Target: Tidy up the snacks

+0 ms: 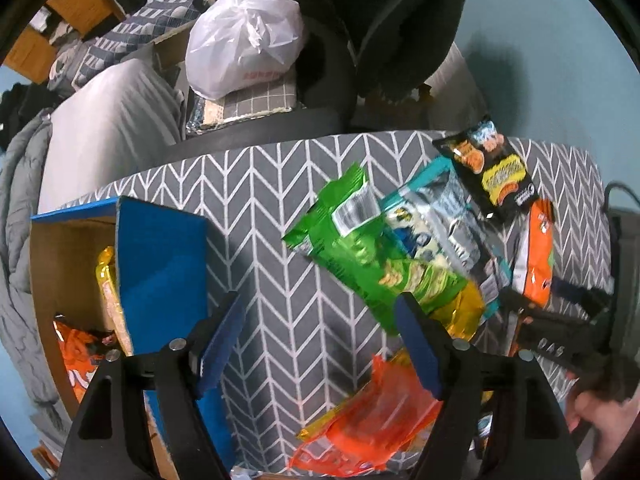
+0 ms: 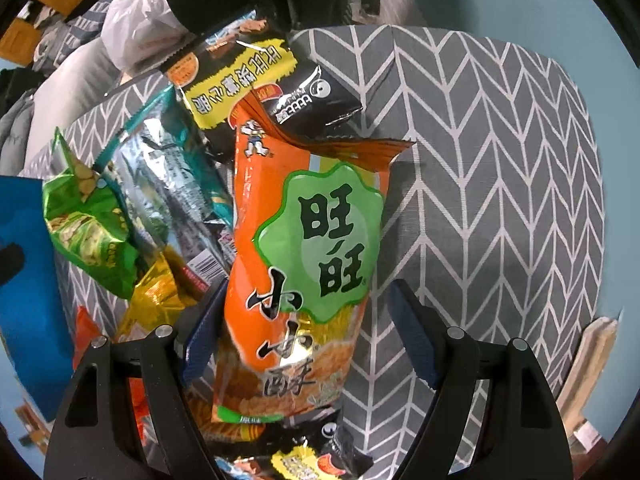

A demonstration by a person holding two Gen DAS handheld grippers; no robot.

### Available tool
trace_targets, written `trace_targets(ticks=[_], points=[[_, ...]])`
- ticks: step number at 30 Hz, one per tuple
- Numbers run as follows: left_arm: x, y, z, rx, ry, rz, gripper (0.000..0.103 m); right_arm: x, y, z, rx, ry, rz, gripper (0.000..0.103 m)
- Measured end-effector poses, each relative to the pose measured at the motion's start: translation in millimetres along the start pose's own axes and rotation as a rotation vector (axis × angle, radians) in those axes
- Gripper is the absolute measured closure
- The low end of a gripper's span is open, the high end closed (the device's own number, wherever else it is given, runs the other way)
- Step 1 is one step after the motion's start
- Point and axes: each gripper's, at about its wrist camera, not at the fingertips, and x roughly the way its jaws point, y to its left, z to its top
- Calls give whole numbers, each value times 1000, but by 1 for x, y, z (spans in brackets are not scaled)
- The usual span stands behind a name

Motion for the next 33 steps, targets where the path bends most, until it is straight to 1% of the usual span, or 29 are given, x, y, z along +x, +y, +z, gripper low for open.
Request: trace_targets(ticks=[2,3,5,7,9,10,13,19,20,21,22,23,25,26,33], points=[[3,-1,4,-18,4,-9,23,4,0,2,-7,2,-1,24],[6,-1,7,-29,8,-13,23,6,0,3,-12,3,0,30],[13,0,12,-56,26,-24,23,8,1,3,-22,-3,1,38],[23,1,17,-93,52,-46,23,8,3,4,-37,-14,2,53],[32,3,20,-128,65,-76,23,7,3,5,-43,-19,12,58],[36,3,21,-144,70,-79,23,5,2,5,-50,-26,11,62],[48,2,25,-158,86,-58,23,-1,3,6,-76,-38,0,68],[65,-2,29,-139,110,-54,23,-6,6,2,-110,-42,-16,71],[68,-2,28,-142,112,-62,25,-6,5,0,-114,-43,-17,71],[70,-1,28,-145,116,-71,30,-8,3,-2,-119,-44,-17,71],[72,0,28,-149,122,-78,43,-10,2,-5,-126,-46,-20,71],[73,0,27,-151,126,-91,51,-12,1,-7,-130,-47,-23,71],[73,2,26,-146,121,-110,58,-17,-2,-12,-136,-52,-25,71],[72,1,25,-134,112,-108,61,-18,-2,-13,-137,-54,-26,71],[49,-4,20,-22,52,-58,71,-37,-4,-18,-154,-82,-33,71]])
